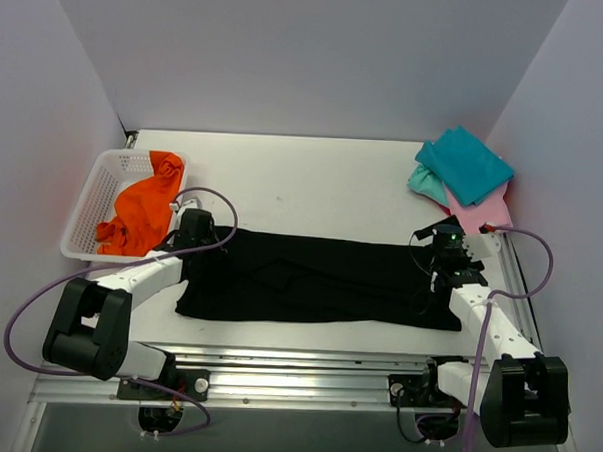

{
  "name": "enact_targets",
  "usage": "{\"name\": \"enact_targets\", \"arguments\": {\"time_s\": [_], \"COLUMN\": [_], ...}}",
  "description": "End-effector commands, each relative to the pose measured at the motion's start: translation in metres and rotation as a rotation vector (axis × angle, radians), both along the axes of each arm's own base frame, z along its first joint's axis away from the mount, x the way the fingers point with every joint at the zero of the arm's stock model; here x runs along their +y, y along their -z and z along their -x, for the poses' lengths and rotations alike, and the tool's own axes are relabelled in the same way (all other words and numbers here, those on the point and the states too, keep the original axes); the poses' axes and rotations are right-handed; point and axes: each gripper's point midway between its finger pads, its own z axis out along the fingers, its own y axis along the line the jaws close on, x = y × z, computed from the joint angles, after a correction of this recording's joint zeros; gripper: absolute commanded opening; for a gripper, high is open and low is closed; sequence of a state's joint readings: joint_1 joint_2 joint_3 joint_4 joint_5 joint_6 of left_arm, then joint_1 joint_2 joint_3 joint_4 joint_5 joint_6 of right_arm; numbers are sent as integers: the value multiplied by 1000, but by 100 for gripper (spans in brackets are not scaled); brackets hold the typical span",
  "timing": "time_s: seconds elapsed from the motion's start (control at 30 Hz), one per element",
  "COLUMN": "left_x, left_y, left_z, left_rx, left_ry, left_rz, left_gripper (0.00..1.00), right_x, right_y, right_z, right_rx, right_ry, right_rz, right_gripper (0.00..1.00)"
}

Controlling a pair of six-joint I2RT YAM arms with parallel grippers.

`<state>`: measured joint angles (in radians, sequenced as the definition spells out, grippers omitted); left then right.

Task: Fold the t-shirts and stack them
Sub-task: Fold the tshirt

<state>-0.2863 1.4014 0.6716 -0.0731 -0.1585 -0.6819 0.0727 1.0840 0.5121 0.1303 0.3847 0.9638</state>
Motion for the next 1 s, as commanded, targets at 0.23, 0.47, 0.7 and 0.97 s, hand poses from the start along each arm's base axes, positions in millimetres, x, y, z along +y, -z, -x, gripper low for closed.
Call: {"name": "enact_targets", "arguments": {"time_s": [0.23,0.47,0.7,0.97], "left_x": [12,14,9,9], "left_y": [22,10,0,-51], "left_z": [13,21,34,43], "left_rx": [76,38,20,-124], "left_ry": [-100,-113,-97,-120], "left_rz": [5,35,76,86], "left_gripper": [74,78,75,69], "right_x": [1,3,9,22], "right_y": [1,3,8,-14], "right_z": [-1,-2,-5,-9], "right_rx": [-7,1,10,-56], "right_ry": [-7,-10,-22,-90], "right_rz": [25,28,29,57], "right_gripper": [95,95,95,95]}}
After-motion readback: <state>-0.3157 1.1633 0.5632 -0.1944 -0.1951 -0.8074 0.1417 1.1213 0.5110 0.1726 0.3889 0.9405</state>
